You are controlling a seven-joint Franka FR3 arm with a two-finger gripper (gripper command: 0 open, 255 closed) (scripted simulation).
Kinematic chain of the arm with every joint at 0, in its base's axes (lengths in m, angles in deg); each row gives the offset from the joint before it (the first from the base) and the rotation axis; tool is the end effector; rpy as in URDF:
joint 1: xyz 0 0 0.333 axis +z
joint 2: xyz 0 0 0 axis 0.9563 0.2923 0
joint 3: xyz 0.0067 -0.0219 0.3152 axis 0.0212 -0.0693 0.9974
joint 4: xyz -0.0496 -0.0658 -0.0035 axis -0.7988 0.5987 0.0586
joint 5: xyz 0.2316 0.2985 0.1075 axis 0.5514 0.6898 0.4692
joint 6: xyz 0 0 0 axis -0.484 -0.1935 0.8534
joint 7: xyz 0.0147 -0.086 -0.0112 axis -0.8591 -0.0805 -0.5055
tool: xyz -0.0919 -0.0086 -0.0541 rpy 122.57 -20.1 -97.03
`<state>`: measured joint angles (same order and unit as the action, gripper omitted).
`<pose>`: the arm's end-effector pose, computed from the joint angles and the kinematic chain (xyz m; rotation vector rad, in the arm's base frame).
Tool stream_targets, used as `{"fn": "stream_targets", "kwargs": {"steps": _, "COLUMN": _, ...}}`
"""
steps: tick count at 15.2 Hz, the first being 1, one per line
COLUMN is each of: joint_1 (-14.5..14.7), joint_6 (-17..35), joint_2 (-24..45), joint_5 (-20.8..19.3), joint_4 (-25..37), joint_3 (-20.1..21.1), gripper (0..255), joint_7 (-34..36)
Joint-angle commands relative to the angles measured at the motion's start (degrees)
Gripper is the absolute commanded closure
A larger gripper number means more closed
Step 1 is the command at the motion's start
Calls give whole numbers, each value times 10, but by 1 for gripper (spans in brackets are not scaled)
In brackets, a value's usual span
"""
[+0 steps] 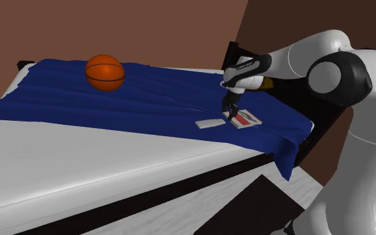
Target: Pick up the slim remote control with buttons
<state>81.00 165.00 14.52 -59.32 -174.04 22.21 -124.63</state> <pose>0.5718 -0.2238 0.3483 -2.6718 -1.6497 -0.0012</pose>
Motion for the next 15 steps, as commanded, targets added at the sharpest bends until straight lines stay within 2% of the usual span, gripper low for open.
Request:
{"fn": "stream_targets", "kwargs": {"steps": 1, "joint_1": -15, "joint_6": 4, "joint_2": 47, "joint_5": 23, "joint_4": 37, "joint_3": 20, "gripper": 0, "joint_7": -52}}
{"fn": "stream_targets", "kwargs": {"steps": 6, "joint_1": -48, "joint_6": -3, "joint_2": 142, "joint_5": 48, "joint_4": 135, "joint_3": 66, "gripper": 0, "joint_7": -141}}
{"fn": "stream_targets", "kwargs": {"steps": 15, "joint_1": -56, "joint_6": 37, "joint_2": 176, "joint_5": 64, "joint_4": 127, "joint_3": 78, "gripper": 0, "joint_7": -151}}
